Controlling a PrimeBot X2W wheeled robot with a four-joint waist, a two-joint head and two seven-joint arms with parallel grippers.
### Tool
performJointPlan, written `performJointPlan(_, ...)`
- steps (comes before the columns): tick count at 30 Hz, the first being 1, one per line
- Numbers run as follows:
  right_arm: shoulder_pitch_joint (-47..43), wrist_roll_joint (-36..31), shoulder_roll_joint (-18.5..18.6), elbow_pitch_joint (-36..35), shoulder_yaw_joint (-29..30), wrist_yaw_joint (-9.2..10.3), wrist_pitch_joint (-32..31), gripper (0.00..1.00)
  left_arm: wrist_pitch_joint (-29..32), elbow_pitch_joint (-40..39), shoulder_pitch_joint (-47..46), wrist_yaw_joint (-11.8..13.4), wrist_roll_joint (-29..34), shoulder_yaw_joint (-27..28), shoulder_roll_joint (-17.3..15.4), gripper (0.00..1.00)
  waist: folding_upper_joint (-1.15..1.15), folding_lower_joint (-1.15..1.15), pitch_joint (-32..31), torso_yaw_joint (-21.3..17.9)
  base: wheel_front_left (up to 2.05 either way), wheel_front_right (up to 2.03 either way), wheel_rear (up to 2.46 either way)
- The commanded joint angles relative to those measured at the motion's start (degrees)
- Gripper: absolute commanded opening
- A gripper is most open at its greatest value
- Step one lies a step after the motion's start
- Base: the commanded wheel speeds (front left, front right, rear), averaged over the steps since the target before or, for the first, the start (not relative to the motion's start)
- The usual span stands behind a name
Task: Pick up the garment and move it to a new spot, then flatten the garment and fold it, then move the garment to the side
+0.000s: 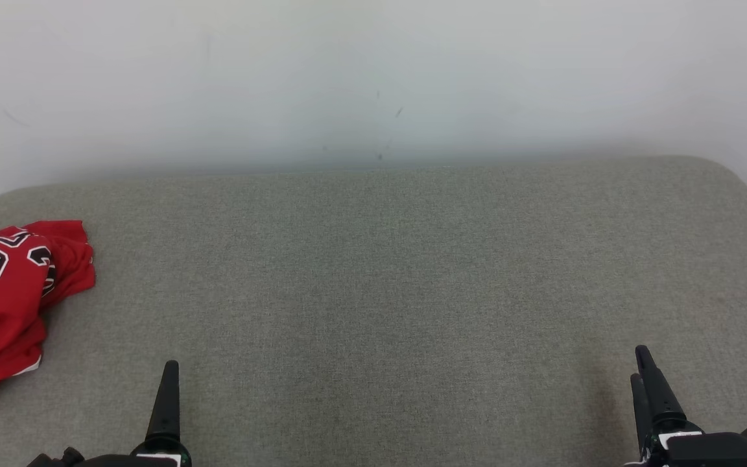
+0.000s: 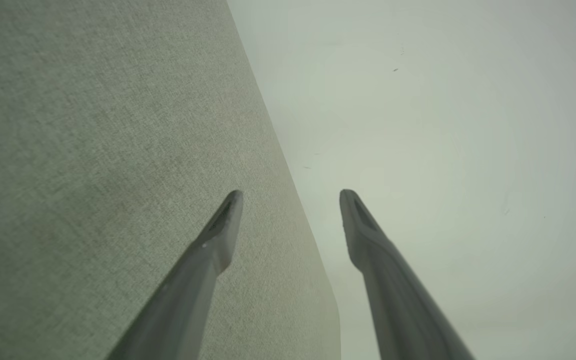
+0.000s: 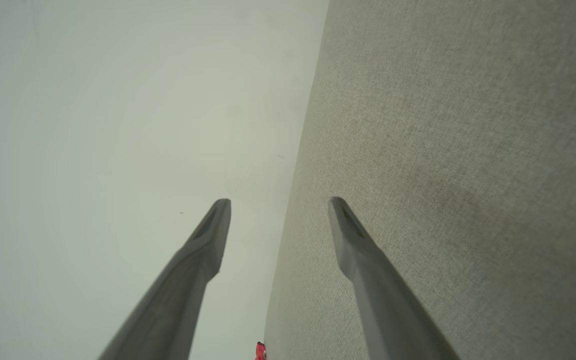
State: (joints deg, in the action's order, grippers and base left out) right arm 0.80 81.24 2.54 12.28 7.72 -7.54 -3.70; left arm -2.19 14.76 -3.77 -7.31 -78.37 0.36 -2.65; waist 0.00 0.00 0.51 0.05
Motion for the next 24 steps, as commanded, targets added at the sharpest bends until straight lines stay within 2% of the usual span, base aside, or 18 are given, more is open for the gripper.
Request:
performJointPlan(1, 0.37, -1.17, 0.23, -0.95, -0.30, 0.02, 0.46, 1.00, -0.45, -1.13, -0.49, -0.09, 1.57, 0.28, -0.11, 1.00, 0.00, 0.00, 0.00, 0.01, 0.00, 0.00, 0.00)
performJointPlan(10, 0.09, -9.80, 0.26, -1.58, -1.60, 0.02, 2.90, 1.00, -2.09, -2.46, 0.21, 0.22, 13.21, 0.43, -0.13, 1.00, 0.00, 0.00, 0.10, 0.11, 0.00, 0.00, 0.00)
performJointPlan(24, -0.46, -25.48, 0.30, -3.53, -5.22, 0.04, 6.26, 1.00, -4.42, -5.00, 1.41, 2.80, 30.20, -1.37, -0.17, 1.00, 0.00, 0.00, 0.25, 0.12, 0.00, 0.00, 0.00)
